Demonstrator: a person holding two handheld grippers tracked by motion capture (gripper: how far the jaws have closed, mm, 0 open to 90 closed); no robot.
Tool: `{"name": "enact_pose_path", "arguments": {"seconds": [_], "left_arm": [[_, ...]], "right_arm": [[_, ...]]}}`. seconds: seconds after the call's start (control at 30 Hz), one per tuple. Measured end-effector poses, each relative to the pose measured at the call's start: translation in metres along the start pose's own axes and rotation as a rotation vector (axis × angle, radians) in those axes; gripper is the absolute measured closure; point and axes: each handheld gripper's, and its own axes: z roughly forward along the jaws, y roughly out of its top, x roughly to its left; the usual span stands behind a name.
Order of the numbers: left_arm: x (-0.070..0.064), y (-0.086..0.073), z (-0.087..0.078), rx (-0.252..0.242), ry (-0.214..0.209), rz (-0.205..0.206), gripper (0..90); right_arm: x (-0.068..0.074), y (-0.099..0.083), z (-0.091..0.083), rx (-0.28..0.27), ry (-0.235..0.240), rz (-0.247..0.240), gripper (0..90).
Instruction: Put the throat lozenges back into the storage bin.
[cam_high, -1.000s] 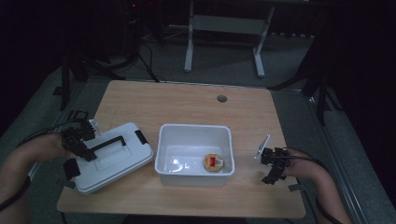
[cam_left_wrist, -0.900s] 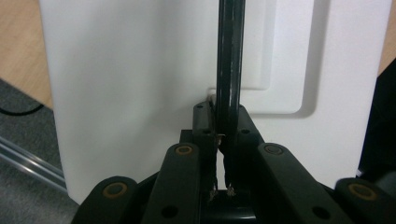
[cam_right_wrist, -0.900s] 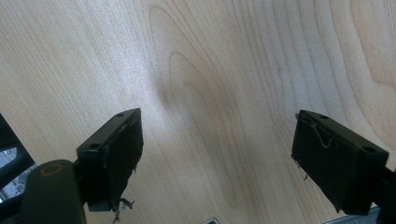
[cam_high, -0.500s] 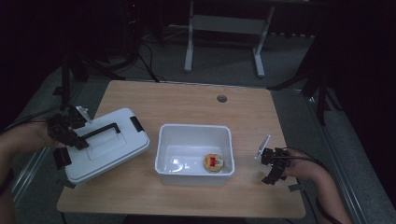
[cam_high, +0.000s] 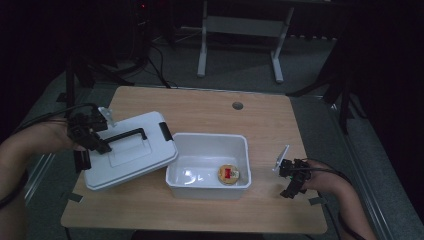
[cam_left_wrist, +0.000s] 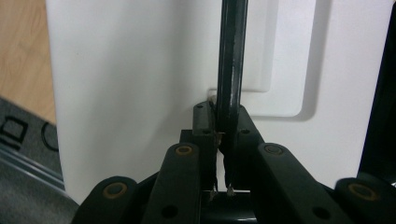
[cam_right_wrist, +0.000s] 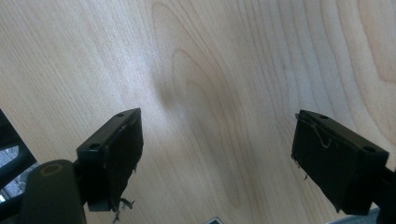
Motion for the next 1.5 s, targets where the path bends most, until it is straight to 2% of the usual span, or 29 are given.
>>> {"name": "enact_pose_path", "arguments": {"seconds": [0.47,0.9,1.1,1.4,1.5], "left_arm": [[-0.013,0.058,-0.004,-0.022,-0.018,0.115,83.7],[-0.028,0.103,-0.001,-0.041,-0.048,0.213,83.7],[-0.036,0.127,0.003,-0.033,-0.059,0.263,83.6],[-0.048,0.158,0.01,-0.035,-0.059,0.306,83.6],[-0.053,0.167,0.013,-0.038,-0.076,0.325,83.6]], "right_arm": [[0.0,-0.006,0.001,-0.005,0.004,0.007,16.2],[0.0,-0.009,0.001,-0.01,0.002,0.013,16.1],[-0.001,-0.009,0.002,-0.008,0.004,0.018,16.1],[-0.001,-0.012,0.004,-0.006,0.01,0.024,16.2],[-0.002,-0.012,0.004,-0.008,0.012,0.022,16.2]]}}
